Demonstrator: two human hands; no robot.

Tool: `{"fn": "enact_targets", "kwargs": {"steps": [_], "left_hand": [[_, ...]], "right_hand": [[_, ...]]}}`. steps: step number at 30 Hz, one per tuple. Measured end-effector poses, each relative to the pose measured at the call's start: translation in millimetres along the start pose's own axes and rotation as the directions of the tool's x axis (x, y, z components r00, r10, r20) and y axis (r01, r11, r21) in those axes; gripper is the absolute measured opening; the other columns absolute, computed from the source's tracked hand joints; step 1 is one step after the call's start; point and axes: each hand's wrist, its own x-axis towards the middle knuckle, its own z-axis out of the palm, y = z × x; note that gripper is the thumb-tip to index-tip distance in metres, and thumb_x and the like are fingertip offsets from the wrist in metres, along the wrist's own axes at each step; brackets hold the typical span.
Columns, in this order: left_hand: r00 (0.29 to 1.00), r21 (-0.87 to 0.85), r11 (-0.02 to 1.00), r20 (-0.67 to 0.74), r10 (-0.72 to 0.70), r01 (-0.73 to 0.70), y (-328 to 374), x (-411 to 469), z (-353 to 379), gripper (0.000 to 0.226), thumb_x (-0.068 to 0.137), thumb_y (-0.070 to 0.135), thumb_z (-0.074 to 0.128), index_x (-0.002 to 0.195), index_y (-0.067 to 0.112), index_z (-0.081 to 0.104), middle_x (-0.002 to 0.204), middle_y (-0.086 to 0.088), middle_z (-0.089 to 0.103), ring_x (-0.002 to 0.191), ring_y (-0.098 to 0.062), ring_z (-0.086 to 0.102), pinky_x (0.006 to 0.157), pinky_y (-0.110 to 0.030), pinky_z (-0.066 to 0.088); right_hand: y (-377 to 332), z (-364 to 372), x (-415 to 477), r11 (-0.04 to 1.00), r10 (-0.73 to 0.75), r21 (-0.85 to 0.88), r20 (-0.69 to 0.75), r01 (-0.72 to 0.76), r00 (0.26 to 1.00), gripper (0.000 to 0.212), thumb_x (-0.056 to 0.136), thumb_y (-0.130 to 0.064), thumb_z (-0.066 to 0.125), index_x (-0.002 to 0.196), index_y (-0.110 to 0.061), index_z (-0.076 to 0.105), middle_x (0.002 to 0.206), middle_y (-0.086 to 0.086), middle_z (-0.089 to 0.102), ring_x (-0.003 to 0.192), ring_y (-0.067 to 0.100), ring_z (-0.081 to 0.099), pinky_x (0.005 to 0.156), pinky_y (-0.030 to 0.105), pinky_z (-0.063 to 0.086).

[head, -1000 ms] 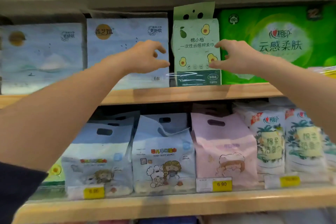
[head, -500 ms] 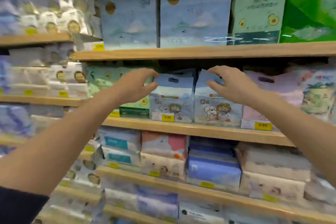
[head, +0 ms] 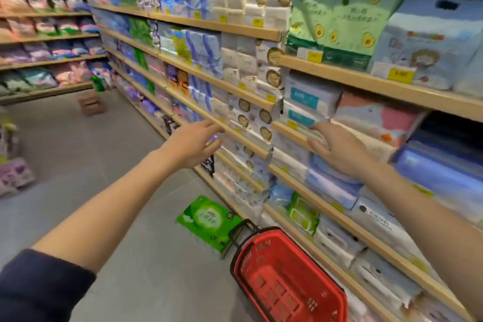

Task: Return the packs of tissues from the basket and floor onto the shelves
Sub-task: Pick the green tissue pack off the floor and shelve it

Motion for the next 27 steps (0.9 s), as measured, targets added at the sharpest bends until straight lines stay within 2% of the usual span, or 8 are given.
{"fn": "enact_targets", "kwargs": {"steps": [3,5,9,12,15,20,23,27], "left_hand": [[0.996,0.068,0.994,0.020,-0.088,0.087,-39,-63,7,0.065,0.085,0.053,0.019,0.124,0.015,0.054,0.122,-0.010,0.058,0.107,-0.031,0.058,0.080,-0.039,0.046],[0.987,0.108,0.984,0.054,-0.151,0.145,-65,-102,10,0.074,0.078,0.055,0.011,0.122,0.015,0.055,0.120,-0.011,0.059,0.106,-0.032,0.059,0.081,-0.040,0.048],[0.945,0.150,0.946,0.120,-0.306,0.287,-113,-165,15,0.072,0.079,0.057,0.012,0.123,0.017,0.053,0.123,-0.010,0.058,0.109,-0.032,0.058,0.086,-0.042,0.049],[0.914,0.174,0.919,0.142,-0.380,0.354,-151,-199,16,0.070,0.081,0.056,0.013,0.125,0.017,0.052,0.126,-0.009,0.058,0.110,-0.031,0.057,0.088,-0.041,0.048],[0.898,0.182,0.903,0.144,-0.416,0.389,-188,-221,12,0.071,0.080,0.055,0.013,0.125,0.017,0.052,0.127,-0.007,0.058,0.112,-0.029,0.057,0.088,-0.038,0.046],[0.878,0.190,0.894,0.188,-0.439,0.407,-253,-247,10,0.076,0.077,0.058,0.010,0.126,0.018,0.052,0.128,-0.008,0.057,0.112,-0.030,0.056,0.089,-0.040,0.047],[0.869,0.201,0.897,0.239,-0.434,0.393,-287,-251,17,0.070,0.080,0.057,0.013,0.125,0.022,0.053,0.128,-0.007,0.056,0.112,-0.029,0.056,0.087,-0.039,0.047],[0.861,0.180,0.906,0.286,-0.421,0.383,-329,-238,38,0.076,0.075,0.058,0.009,0.127,0.022,0.051,0.129,-0.006,0.056,0.112,-0.029,0.056,0.085,-0.037,0.046]], "right_hand": [[-37,50,-2,0.992,-0.105,0.081,0.116,0.096,0.988,0.039,0.092,-0.031,0.046,0.125,-0.010,0.049,0.126,0.015,0.056,0.114,0.031,0.052,0.091,0.043,0.044],[-62,83,-2,0.980,-0.154,0.152,0.181,0.127,0.971,0.040,0.093,-0.030,0.045,0.128,-0.010,0.047,0.127,0.015,0.055,0.116,0.030,0.050,0.093,0.039,0.042],[-122,142,-4,0.953,-0.218,0.266,0.278,0.143,0.936,0.040,0.094,-0.031,0.043,0.130,-0.013,0.044,0.131,0.012,0.052,0.121,0.027,0.046,0.095,0.036,0.037],[-172,190,-1,0.928,-0.292,0.318,0.288,0.196,0.912,0.039,0.093,-0.031,0.045,0.127,-0.011,0.048,0.129,0.011,0.054,0.121,0.027,0.047,0.099,0.038,0.037],[-216,231,9,0.911,-0.332,0.349,0.309,0.218,0.891,0.041,0.093,-0.033,0.045,0.127,-0.012,0.048,0.129,0.008,0.054,0.122,0.026,0.047,0.101,0.040,0.038],[-276,284,36,0.916,-0.320,0.346,0.326,0.203,0.890,0.040,0.093,-0.033,0.044,0.127,-0.012,0.047,0.131,0.010,0.053,0.122,0.028,0.046,0.100,0.039,0.038],[-298,310,51,0.925,-0.293,0.339,0.347,0.172,0.891,0.042,0.093,-0.034,0.043,0.129,-0.012,0.045,0.131,0.010,0.054,0.121,0.029,0.046,0.098,0.040,0.039],[-305,344,72,0.934,-0.241,0.344,0.395,0.101,0.886,0.043,0.092,-0.036,0.043,0.128,-0.013,0.045,0.128,0.011,0.055,0.120,0.029,0.048,0.096,0.042,0.042]]}}
